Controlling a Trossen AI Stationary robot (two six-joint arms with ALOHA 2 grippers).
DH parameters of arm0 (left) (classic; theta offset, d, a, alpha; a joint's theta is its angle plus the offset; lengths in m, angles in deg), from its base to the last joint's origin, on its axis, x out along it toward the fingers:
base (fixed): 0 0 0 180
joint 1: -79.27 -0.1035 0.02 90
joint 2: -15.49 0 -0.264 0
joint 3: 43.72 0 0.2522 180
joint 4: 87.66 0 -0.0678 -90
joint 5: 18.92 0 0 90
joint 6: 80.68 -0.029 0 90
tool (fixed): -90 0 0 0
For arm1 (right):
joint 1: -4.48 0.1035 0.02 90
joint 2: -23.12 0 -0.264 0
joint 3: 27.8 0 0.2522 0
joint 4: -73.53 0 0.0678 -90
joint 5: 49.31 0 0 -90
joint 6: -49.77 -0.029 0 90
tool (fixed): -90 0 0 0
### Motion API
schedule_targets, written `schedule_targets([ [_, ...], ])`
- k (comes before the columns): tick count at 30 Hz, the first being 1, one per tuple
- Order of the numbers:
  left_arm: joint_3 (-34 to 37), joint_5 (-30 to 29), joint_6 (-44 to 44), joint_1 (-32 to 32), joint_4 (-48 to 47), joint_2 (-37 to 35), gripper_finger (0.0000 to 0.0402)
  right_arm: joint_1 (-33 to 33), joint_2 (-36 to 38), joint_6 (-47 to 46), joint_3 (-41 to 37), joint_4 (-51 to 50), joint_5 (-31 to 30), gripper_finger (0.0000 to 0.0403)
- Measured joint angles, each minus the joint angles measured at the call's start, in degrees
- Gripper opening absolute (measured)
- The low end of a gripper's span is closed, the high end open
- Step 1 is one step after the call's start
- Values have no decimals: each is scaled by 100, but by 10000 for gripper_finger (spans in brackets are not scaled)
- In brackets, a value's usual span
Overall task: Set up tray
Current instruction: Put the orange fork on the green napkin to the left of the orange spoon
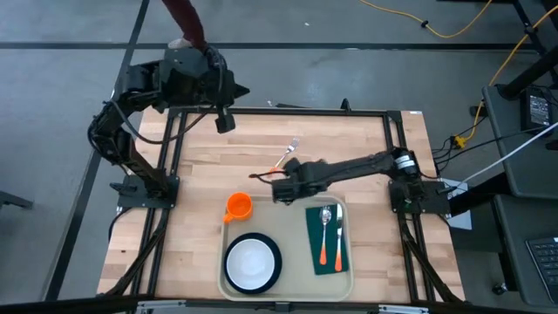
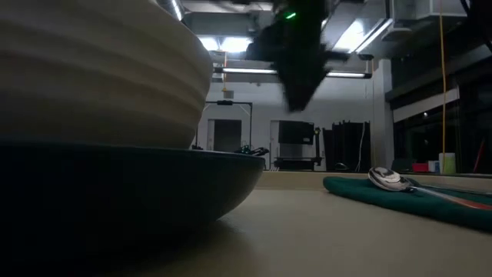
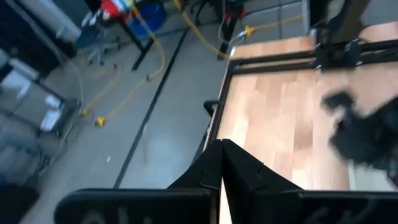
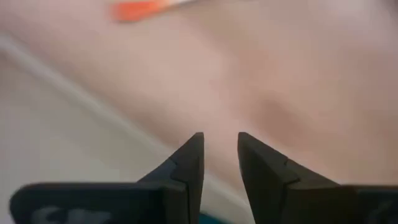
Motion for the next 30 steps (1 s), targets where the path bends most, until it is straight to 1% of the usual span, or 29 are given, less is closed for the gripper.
schedule_targets([
  [3,84,-23,308,-130,-174,20,4,187,312,-239,-2,-1363,-812,103],
  [4,170,-24,452,-173,-154,18,4,247,461,-344,-51,-1450,-1037,103],
  [5,265,-20,606,-206,-132,18,4,292,745,-233,-208,-1269,-1139,103],
  [6,352,15,734,-245,-126,23,4,329,1119,-101,-449,-1071,-1131,103],
  [8,614,25,935,-299,-49,36,4,371,1877,-120,-873,-885,-1151,103],
  [11,1080,88,1200,-298,59,133,4,497,3052,-522,-1792,-1149,-1217,103],
  [14,1648,241,1439,-291,449,268,4,689,4373,-949,-2668,-1122,-1189,103],
  [16,2018,512,1601,-295,838,321,4,877,5115,-1190,-3219,-922,-1071,103],
  [19,2512,875,1879,-347,1293,468,4,1166,5991,-1395,-3962,-421,-950,103],
  [21,2794,1185,2010,-415,1359,588,4,1310,6452,-1452,-4354,-69,-933,103],
  [24,3114,1761,2153,-521,1473,795,4,1399,6880,-1442,-4824,457,-1155,103],
  [27,3378,2442,2122,-586,1650,1095,10,1397,7104,-1201,-5125,963,-1527,103],
  [30,3573,2931,1858,-606,1917,1410,26,1397,7166,-729,-5182,1114,-1934,103],
])
